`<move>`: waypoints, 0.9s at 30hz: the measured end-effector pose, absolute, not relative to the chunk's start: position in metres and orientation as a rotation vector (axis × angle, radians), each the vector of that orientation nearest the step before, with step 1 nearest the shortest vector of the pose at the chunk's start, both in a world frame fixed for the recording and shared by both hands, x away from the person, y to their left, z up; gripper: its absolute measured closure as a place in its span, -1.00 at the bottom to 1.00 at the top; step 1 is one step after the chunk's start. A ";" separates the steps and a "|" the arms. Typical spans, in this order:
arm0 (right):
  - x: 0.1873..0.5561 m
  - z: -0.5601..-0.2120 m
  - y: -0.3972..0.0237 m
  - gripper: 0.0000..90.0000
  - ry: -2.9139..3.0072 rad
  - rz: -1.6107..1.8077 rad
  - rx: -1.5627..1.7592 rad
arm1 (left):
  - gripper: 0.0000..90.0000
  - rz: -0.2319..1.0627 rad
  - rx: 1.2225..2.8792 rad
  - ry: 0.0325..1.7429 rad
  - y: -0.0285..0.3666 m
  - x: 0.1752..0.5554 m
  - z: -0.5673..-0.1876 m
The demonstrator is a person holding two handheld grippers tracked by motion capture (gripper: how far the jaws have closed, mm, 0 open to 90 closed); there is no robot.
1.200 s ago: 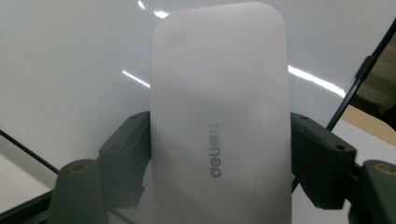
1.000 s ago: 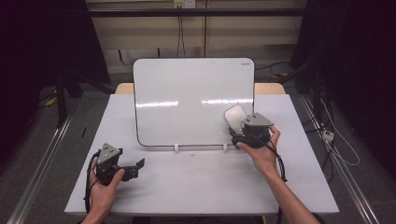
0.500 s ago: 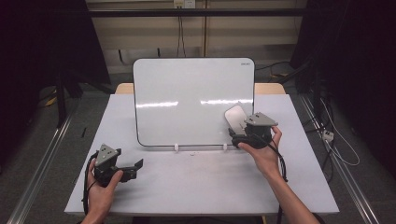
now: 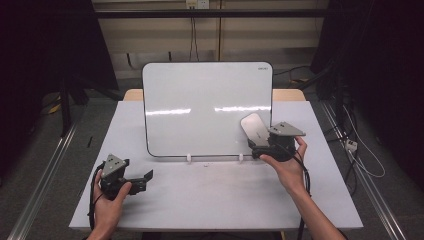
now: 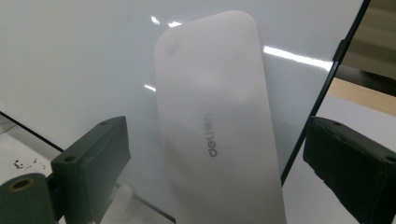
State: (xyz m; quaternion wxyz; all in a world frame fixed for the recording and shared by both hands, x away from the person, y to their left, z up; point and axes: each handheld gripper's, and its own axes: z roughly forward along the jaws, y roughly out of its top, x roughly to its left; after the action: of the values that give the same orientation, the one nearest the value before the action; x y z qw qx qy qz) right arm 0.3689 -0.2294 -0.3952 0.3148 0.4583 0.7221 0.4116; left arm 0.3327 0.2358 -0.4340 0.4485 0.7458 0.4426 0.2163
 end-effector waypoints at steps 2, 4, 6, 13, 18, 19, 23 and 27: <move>0.366 -0.396 -0.231 -0.82 1.877 1.096 1.219 | -0.89 0.535 1.844 1.098 0.236 0.332 -0.434; 0.364 -0.397 -0.233 -0.83 1.868 1.109 1.224 | -0.89 0.534 1.842 1.099 0.237 0.332 -0.434; 0.361 -0.398 -0.235 -0.83 1.863 1.116 1.230 | -0.89 0.535 1.836 1.102 0.237 0.332 -0.433; 0.351 -0.402 -0.242 -0.84 1.867 1.124 1.252 | -0.89 0.541 1.833 1.098 0.237 0.332 -0.432; 0.344 -0.405 -0.249 -0.84 1.870 1.109 1.261 | -0.89 0.544 1.824 1.100 0.237 0.332 -0.432; 0.342 -0.406 -0.250 -0.84 1.864 1.106 1.272 | -0.89 0.544 1.824 1.100 0.237 0.332 -0.432; 0.337 -0.409 -0.255 -0.84 1.866 1.076 1.290 | -0.89 0.546 1.823 1.097 0.236 0.332 -0.432; 0.332 -0.411 -0.259 -0.86 1.866 1.085 1.297 | -0.89 0.547 1.822 1.097 0.236 0.332 -0.432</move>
State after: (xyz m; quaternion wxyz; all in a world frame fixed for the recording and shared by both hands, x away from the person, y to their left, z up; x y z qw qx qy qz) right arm 0.3319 -0.2586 -0.4111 0.3067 0.4903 0.7052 0.4101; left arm 0.3315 0.2365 -0.4316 0.4554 0.7386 0.4448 0.2219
